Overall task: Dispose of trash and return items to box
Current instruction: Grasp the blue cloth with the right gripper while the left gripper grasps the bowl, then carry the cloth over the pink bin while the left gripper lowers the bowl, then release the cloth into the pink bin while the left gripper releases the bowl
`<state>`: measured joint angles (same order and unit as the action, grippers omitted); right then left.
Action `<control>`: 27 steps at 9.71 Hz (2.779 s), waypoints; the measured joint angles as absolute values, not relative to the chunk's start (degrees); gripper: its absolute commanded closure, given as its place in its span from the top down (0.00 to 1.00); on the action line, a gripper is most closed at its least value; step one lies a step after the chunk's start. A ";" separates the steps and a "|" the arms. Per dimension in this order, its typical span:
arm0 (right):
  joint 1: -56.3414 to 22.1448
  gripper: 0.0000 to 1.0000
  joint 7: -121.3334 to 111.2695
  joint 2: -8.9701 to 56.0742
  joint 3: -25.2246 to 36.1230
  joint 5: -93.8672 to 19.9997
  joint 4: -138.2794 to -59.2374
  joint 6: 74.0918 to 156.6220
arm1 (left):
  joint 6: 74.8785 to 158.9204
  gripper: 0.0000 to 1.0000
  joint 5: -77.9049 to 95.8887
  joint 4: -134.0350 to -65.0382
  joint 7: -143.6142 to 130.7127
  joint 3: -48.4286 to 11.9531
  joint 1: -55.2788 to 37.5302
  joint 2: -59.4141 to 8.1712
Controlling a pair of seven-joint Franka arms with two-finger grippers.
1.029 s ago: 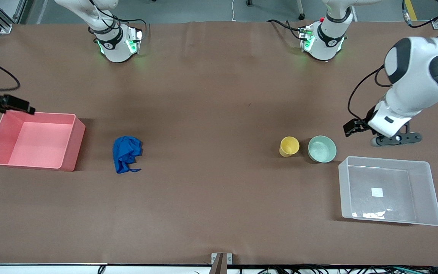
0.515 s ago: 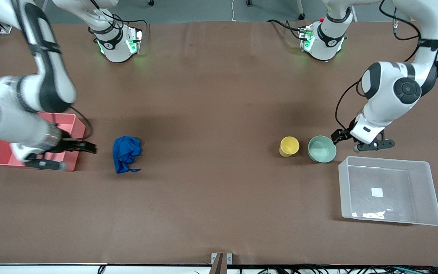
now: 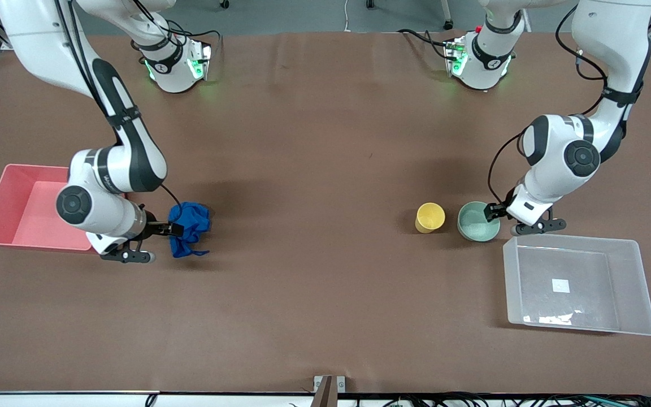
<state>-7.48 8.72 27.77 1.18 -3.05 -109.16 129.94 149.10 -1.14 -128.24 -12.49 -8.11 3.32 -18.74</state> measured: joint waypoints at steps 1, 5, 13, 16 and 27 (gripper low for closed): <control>-7.79 1.00 8.72 28.57 1.18 -2.99 -109.19 130.72 | 150.40 0.42 -1.14 -128.24 -12.49 -8.11 3.32 -19.90; -10.05 0.58 8.79 31.93 1.21 -2.96 -109.21 132.56 | 152.00 0.06 -1.14 -128.15 -12.51 -8.10 3.92 -22.25; -11.93 0.14 14.65 31.79 1.71 -2.31 -108.80 127.96 | 138.96 0.01 -1.14 -119.61 -12.43 -9.61 4.17 -11.98; -11.10 0.14 14.96 29.57 2.18 -2.26 -107.82 125.61 | 135.43 0.01 -1.39 -111.41 -7.57 -9.22 7.40 -13.86; 8.50 0.14 -0.60 13.65 2.63 -0.69 -105.70 108.82 | 135.06 0.01 -1.61 -90.24 19.23 -8.78 17.52 -38.12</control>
<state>8.50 -0.60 13.65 2.63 -0.69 -105.70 108.82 135.06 -1.61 -90.24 19.23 -8.78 17.52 -38.12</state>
